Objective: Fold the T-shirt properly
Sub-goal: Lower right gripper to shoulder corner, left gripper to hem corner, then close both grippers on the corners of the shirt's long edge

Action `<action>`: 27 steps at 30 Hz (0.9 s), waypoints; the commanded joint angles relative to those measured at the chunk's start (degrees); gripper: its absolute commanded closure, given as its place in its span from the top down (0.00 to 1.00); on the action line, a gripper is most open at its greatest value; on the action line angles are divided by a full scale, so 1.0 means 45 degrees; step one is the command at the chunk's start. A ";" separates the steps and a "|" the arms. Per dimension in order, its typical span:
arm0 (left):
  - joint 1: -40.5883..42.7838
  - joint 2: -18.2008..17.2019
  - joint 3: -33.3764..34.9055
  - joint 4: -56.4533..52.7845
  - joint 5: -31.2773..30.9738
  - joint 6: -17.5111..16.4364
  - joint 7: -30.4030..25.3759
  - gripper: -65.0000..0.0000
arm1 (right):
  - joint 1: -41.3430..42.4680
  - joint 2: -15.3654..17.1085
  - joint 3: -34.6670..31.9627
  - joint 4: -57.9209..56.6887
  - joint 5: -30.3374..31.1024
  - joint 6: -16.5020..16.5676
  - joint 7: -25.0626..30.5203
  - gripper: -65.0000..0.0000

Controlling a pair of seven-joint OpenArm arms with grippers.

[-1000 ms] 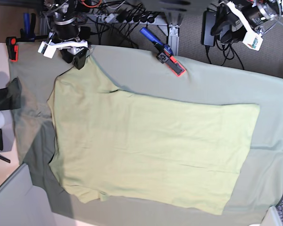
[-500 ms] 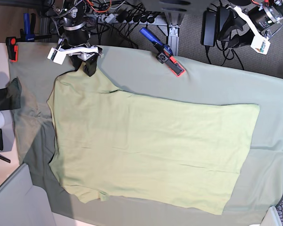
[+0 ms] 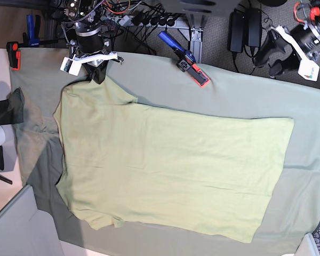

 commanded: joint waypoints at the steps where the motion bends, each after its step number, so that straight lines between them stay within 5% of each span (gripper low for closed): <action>1: -0.0214 -0.0112 -0.0257 0.0209 -0.0525 -0.0212 0.0364 0.63 | -0.0034 0.0078 0.0024 0.0175 -0.0005 -0.0049 0.0291 0.00; 4: -0.1205 -0.0233 -0.0665 0.0199 -0.1083 -0.0212 0.1375 0.63 | -0.0044 0.0078 0.0024 0.0175 -0.0005 -0.0049 0.0291 0.00; 16: -0.4911 -0.0709 -0.0816 -0.3497 0.0350 -0.0107 0.0952 0.63 | -0.0053 0.0092 0.0024 0.0175 -0.0010 -0.0044 0.0287 0.00; 27: -0.6280 -0.1205 -0.1389 -0.5081 0.1457 0.0597 0.0636 0.63 | -0.0083 0.0146 0.0024 0.0175 -0.0010 -0.0015 0.0287 0.00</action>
